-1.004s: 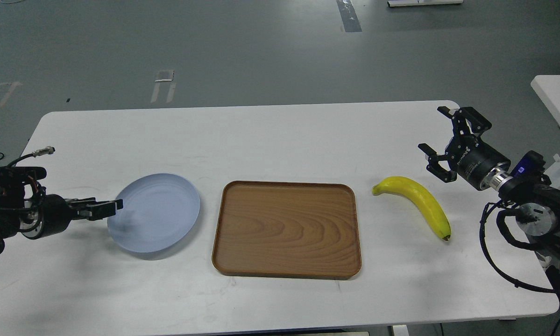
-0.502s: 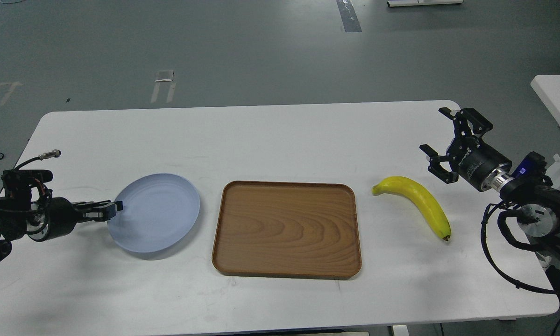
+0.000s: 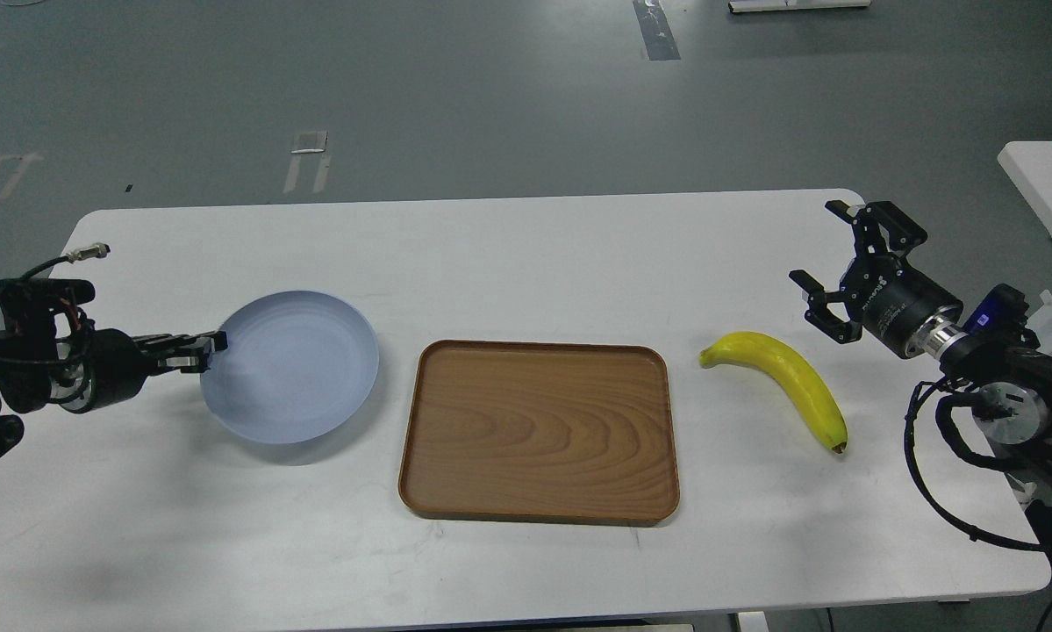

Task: Place banana on plate with both arms
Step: 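Lift the plate with the left gripper and set it on the tray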

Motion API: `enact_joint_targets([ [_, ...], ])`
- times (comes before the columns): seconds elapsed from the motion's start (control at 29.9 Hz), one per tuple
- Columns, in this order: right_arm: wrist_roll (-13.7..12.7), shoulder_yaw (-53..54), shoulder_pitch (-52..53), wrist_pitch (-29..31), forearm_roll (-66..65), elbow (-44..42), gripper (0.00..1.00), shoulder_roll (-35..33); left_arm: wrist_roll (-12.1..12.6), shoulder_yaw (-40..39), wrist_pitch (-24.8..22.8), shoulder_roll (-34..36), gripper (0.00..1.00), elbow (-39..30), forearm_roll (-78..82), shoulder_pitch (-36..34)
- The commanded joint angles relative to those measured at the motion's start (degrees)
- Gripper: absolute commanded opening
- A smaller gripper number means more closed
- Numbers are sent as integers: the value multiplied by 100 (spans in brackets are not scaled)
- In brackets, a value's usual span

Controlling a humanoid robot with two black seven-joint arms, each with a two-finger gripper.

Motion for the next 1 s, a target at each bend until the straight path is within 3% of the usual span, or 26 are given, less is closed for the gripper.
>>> enact_joint_targets([
  [0.0, 0, 0, -8, 0, 0, 0, 100, -18, 0, 15, -210, 78, 0, -580, 3, -487],
  [0.13, 0, 0, -8, 0, 0, 0, 100, -35, 0, 260, -377, -27, 0, -1118, 73, -979],
  [0.33, 0, 0, -17, 0, 0, -18, 100, -44, 0, 1016, -615, -1099, 0, -1207, 267, -1858],
  [0.47, 0, 0, -17, 0, 0, -18, 100, -44, 0, 1438, -615, -2090, 0, -708, 302, -2140],
  [0.7, 0, 0, -34, 0, 0, -18, 100, -176, 0, 1745, -685, -3217, 0, 470, 293, -2070],
  [0.97, 0, 0, -78, 0, 0, -9, 100, -325, 0, 2036, -703, -3491, 0, 867, 240, -1894],
])
